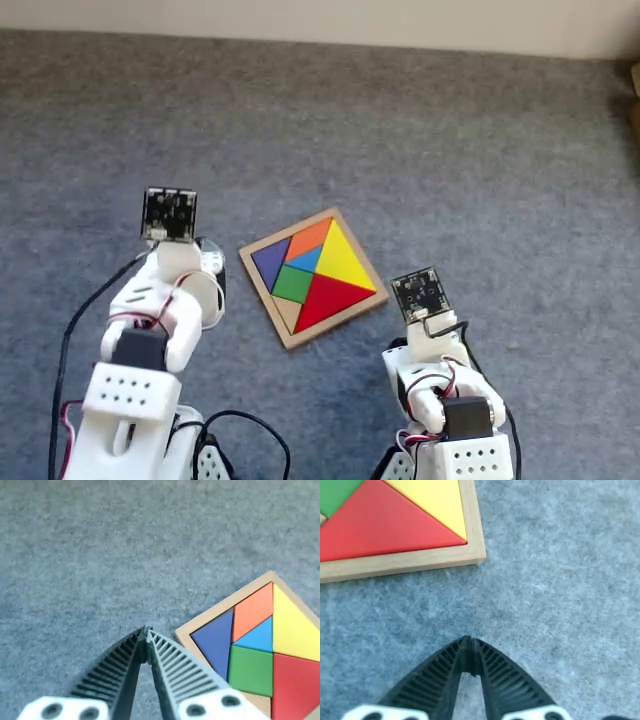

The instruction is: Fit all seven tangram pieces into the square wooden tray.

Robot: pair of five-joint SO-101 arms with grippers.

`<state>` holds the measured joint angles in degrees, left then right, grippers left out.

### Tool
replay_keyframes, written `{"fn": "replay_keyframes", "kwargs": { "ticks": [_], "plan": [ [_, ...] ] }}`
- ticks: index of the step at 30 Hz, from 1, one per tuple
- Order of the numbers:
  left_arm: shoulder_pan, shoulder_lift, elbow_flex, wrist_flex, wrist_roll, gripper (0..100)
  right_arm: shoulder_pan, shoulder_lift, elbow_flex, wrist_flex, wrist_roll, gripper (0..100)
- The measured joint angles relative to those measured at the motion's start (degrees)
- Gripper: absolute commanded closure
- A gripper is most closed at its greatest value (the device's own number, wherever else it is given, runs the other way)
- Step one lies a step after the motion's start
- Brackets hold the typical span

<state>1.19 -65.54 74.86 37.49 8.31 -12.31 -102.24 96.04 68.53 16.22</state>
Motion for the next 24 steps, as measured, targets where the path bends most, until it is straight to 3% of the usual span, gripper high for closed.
{"fn": "replay_keyframes", "kwargs": {
  "ticks": [17,24],
  "plan": [
    [0.0,-35.6,20.92,0.09,-0.09,100,0.0,0.0,0.0,0.0,0.0,99.4],
    [-0.09,-36.92,21.19,1.67,0.09,100,0.0,0.0,0.0,0.0,0.0,99.4]
  ]
}}
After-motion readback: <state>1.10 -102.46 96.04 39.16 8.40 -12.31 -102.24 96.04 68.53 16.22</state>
